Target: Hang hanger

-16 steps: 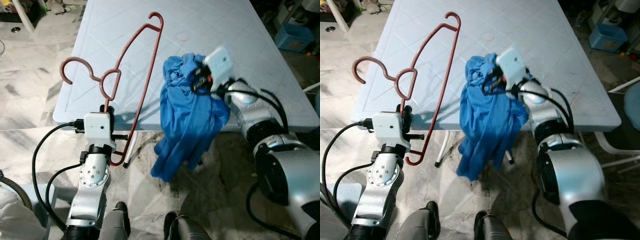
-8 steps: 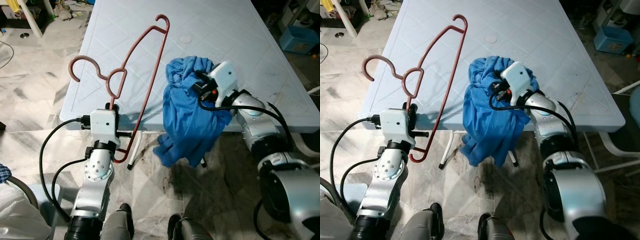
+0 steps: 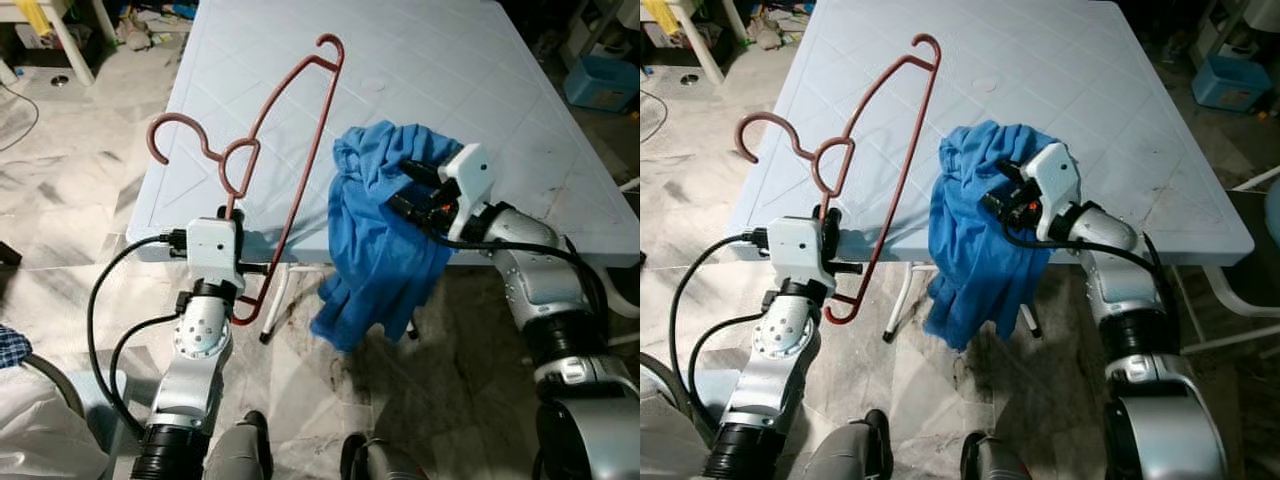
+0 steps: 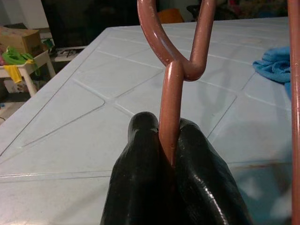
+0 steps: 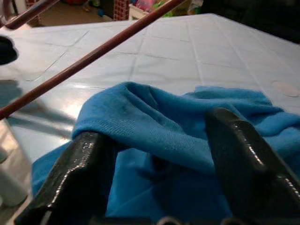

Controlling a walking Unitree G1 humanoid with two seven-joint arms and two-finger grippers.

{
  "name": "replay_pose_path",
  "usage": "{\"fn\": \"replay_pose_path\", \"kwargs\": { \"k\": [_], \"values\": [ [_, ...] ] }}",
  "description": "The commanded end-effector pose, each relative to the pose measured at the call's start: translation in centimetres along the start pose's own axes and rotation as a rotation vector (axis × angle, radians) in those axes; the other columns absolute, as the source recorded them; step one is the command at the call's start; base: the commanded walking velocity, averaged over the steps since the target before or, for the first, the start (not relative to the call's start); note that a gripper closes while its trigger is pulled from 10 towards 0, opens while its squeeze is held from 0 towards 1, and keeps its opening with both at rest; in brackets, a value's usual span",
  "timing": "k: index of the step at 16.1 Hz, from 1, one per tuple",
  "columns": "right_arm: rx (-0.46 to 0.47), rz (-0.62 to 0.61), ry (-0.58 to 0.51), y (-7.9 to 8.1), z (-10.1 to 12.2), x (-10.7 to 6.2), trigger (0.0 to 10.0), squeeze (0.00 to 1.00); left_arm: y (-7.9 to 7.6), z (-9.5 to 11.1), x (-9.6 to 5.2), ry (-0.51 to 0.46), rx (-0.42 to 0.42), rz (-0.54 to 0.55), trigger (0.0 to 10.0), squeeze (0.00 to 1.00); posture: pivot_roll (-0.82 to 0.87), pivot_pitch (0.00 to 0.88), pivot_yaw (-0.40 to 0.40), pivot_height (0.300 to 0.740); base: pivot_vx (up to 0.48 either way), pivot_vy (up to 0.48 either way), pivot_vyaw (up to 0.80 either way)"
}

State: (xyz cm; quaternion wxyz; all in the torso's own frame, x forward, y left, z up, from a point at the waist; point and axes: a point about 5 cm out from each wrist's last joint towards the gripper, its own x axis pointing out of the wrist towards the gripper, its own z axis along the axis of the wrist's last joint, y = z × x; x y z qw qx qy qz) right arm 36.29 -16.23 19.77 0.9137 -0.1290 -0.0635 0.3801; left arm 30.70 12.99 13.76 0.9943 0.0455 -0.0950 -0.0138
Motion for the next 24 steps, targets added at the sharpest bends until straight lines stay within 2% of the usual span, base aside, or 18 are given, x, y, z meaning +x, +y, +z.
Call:
{"fn": "replay_pose_path", "kwargs": {
  "k": [1,6,8,9,10,11,13,16,18,21,22,24],
  "values": [
    [0.003,0.011,0.04,0.3,-0.4,-0.4,10.0,1.0,-0.2,-0.2,0.1,0.006,0.0,-0.007,10.0,0.0,0.04,0.144,-0.023,0.74,0.0,0.0,0.0],
    [-0.004,-0.069,0.16,0.8,-1.7,-1.1,10.0,1.0,-0.4,-0.2,0.3,0.0,-0.003,-0.016,10.0,0.0,0.04,0.14,-0.019,0.74,0.0,0.0,0.0],
    [-0.033,-0.156,0.222,0.6,-2.3,-1.1,10.0,1.0,-0.5,-0.3,0.4,0.001,-0.005,-0.023,10.0,0.0,0.03,0.139,-0.019,0.74,0.0,0.0,0.0],
    [-0.05,-0.192,0.255,0.4,-2.6,-1.1,10.0,0.83,-0.5,-0.3,0.4,0.0,-0.003,-0.024,10.0,0.0,0.03,0.139,-0.019,0.74,0.0,0.0,0.0],
    [-0.029,-0.215,0.28,0.4,-3.0,-1.2,10.0,0.0,-0.4,-0.3,0.5,-0.001,-0.002,-0.023,10.0,0.0,0.04,0.138,-0.021,0.74,0.0,0.0,0.0],
    [-0.017,-0.219,0.284,0.5,-3.1,-1.2,10.0,0.0,-0.4,-0.3,0.5,-0.001,-0.001,-0.022,10.0,0.0,0.04,0.138,-0.021,0.74,0.0,0.0,0.0],
    [0.041,-0.241,0.352,1.0,-4.7,-1.2,10.0,0.0,-0.3,-0.3,0.5,-0.001,0.0,-0.02,10.0,0.0,0.04,0.135,-0.024,0.74,0.0,0.0,0.0],
    [0.187,-0.249,0.371,2.5,-6.4,-0.5,10.0,0.0,-0.3,-0.3,0.6,-0.003,-0.001,-0.019,10.0,0.0,0.04,0.132,-0.026,0.74,0.0,0.0,0.0],
    [0.288,-0.261,0.352,3.3,-6.8,0.1,0.0,0.0,-0.3,-0.4,0.6,-0.002,-0.002,-0.02,10.0,0.0,0.05,0.133,-0.03,0.74,0.0,0.0,0.0],
    [0.364,-0.31,0.355,3.9,-7.5,0.9,0.0,0.0,-0.2,-0.4,0.5,0.0,-0.004,-0.019,10.0,0.0,0.05,0.133,-0.031,0.74,0.0,0.0,0.0],
    [0.439,-0.353,0.339,3.9,-7.7,1.4,0.0,0.0,-0.3,-0.4,0.5,0.001,-0.003,-0.02,10.0,0.0,0.05,0.137,-0.03,0.74,0.0,0.0,0.0],
    [0.476,-0.404,0.328,3.7,-7.6,2.0,0.0,0.0,-0.4,-0.4,0.5,0.001,-0.004,-0.021,10.0,0.0,0.06,0.14,-0.032,0.74,0.0,0.0,0.0]
  ]
}}
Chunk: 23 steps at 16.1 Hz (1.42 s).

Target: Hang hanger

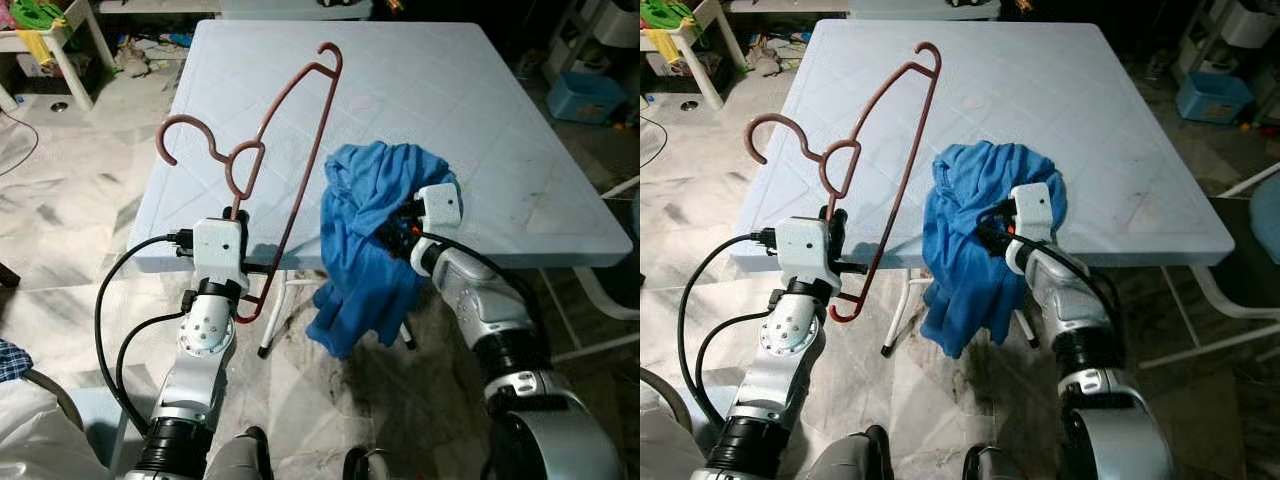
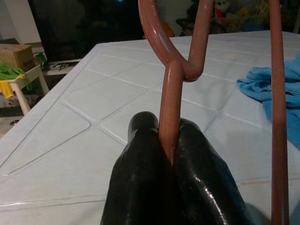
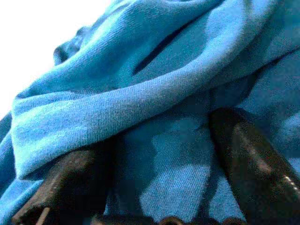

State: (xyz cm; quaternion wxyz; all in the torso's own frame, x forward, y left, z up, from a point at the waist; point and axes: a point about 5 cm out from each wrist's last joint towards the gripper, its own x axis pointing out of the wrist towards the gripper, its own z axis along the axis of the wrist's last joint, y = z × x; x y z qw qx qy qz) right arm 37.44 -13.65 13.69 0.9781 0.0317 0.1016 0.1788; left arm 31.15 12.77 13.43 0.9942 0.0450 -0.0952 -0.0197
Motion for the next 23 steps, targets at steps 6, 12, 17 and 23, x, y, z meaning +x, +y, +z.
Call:
{"fn": "replay_pose_path", "kwargs": {
  "k": [6,12,17,23],
  "values": [
    [0.123,-0.04,0.031,1.1,1.2,2.2,0.0,0.0,-0.2,-0.1,-0.4,0.005,-0.006,0.002,10.0,0.0,0.08,0.159,-0.058,0.74,0.0,0.0,0.0],
    [0.159,-0.051,-0.09,2.2,7.7,3.8,0.0,0.0,0.9,-0.4,-2.1,0.02,0.007,0.067,10.0,0.0,0.16,0.206,-0.101,0.74,0.0,0.0,0.0],
    [0.157,-0.128,-0.407,1.2,18.3,2.3,0.0,0.0,2.1,-0.2,-3.3,0.03,0.031,0.129,10.0,0.0,0.22,0.226,-0.125,0.74,0.0,0.0,0.0],
    [-0.219,-0.04,-0.451,2.0,20.7,1.6,0.0,0.0,2.1,-0.1,-3.8,0.042,0.031,0.147,10.0,0.0,0.22,0.232,-0.133,0.74,0.0,0.0,0.0]
  ]
}}
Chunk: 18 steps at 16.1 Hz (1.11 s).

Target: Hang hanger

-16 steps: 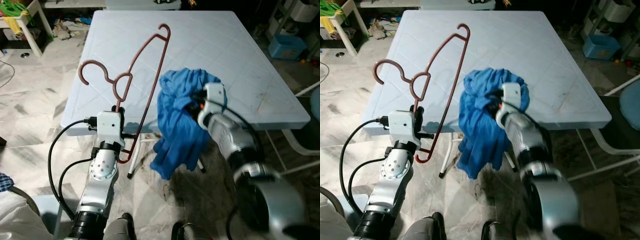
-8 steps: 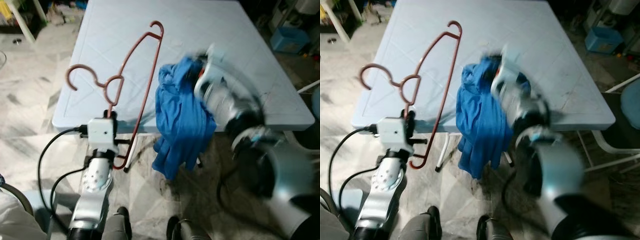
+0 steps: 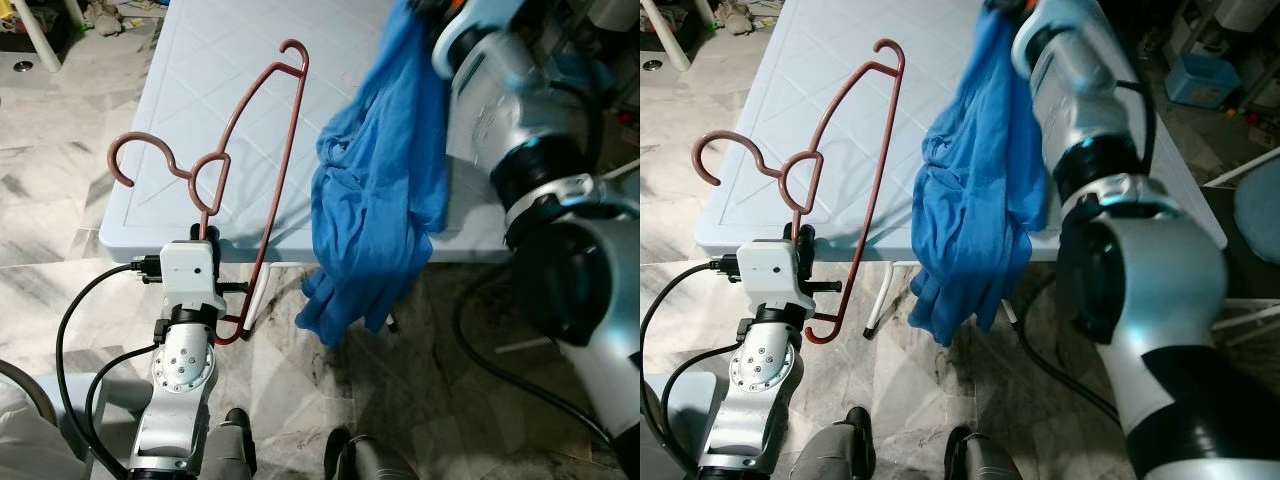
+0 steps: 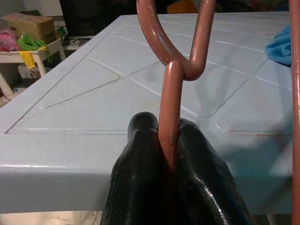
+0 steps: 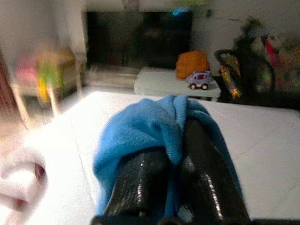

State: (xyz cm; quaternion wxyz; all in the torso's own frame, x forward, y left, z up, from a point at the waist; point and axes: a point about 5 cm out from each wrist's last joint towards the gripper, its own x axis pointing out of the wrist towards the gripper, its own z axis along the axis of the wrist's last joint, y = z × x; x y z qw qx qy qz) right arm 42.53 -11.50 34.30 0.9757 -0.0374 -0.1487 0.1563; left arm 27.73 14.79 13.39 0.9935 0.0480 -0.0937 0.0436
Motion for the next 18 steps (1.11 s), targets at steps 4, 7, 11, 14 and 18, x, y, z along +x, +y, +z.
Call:
{"fn": "replay_pose_path", "kwargs": {
  "k": [4,7,11,14,18],
  "values": [
    [-0.352,0.222,0.311,0.5,-7.7,-2.5,10.0,1.0,-0.2,-0.4,0.2,0.034,0.009,-0.011,10.0,0.0,0.19,0.222,-0.106,0.74,0.0,0.0,0.0],
    [-0.469,0.309,0.368,-1.0,-9.2,-4.0,10.0,1.0,-0.8,-0.3,0.8,0.03,0.006,-0.052,10.0,0.0,0.17,0.204,-0.082,0.74,0.0,0.0,0.0],
    [-0.442,0.372,0.389,-2.8,-9.1,-5.0,10.0,1.0,-1.0,-0.4,1.5,0.026,0.007,-0.075,10.0,0.0,0.15,0.182,-0.067,0.74,0.0,0.0,0.0],
    [-0.39,0.398,0.41,-4.1,-9.6,-6.2,10.0,1.0,-1.4,-0.3,1.9,0.018,0.004,-0.093,10.0,0.0,0.13,0.162,-0.057,0.74,0.0,0.0,0.0],
    [-0.236,0.361,0.408,-5.5,-10.9,-7.9,10.0,1.0,-1.7,-0.3,2.6,0.009,0.002,-0.109,10.0,0.0,0.11,0.147,-0.038,0.74,0.0,0.0,0.0]
  ]
}}
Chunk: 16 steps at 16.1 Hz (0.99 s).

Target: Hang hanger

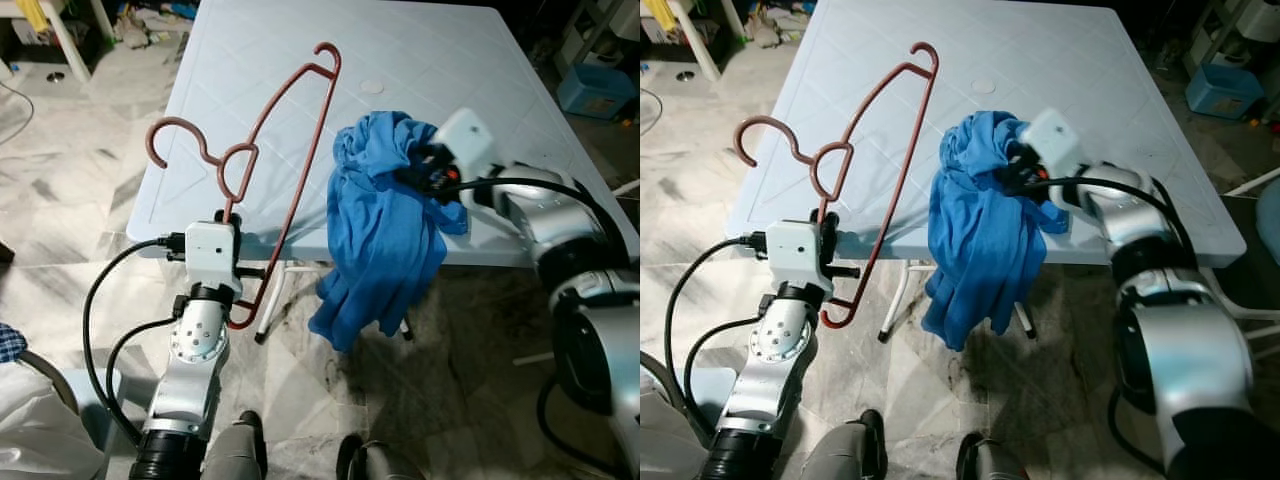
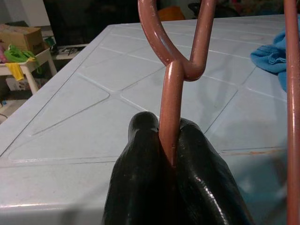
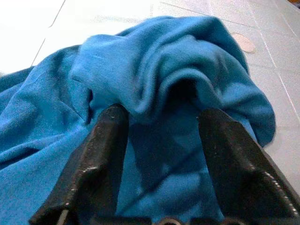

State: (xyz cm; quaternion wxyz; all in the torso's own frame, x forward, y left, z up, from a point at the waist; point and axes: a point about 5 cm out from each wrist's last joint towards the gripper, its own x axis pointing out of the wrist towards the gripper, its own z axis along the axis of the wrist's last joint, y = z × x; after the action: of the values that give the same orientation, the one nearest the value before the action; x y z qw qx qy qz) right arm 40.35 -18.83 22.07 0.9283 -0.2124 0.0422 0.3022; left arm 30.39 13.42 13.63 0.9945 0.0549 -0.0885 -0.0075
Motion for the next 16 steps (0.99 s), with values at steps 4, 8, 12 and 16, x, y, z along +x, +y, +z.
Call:
{"fn": "replay_pose_path", "kwargs": {
  "k": [4,8,12,16],
  "values": [
    [0.158,-0.039,-0.06,-0.6,-1.6,-1.7,10.0,1.0,-0.4,-0.3,0.3,0.002,-0.004,-0.022,10.0,0.0,0.09,0.142,-0.028,0.74,0.0,0.0,0.0],
    [0.263,0.023,-0.1,-0.1,-2.6,-4.1,10.0,1.0,-0.3,-0.3,0.4,-0.003,-0.004,-0.022,10.0,0.0,0.08,0.139,-0.028,0.74,0.0,0.0,0.0],
    [0.331,0.071,-0.118,1.2,-2.7,-5.5,10.0,1.0,-0.5,-0.3,0.6,-0.005,-0.01,-0.031,10.0,0.0,0.07,0.136,-0.023,0.74,0.0,0.0,0.0],
    [0.357,0.076,-0.083,4.3,-3.7,-4.5,10.0,1.0,-0.9,-0.4,0.6,-0.006,-0.016,-0.045,10.0,0.0,0.06,0.138,-0.019,0.74,0.0,0.0,0.0]
  ]
}}
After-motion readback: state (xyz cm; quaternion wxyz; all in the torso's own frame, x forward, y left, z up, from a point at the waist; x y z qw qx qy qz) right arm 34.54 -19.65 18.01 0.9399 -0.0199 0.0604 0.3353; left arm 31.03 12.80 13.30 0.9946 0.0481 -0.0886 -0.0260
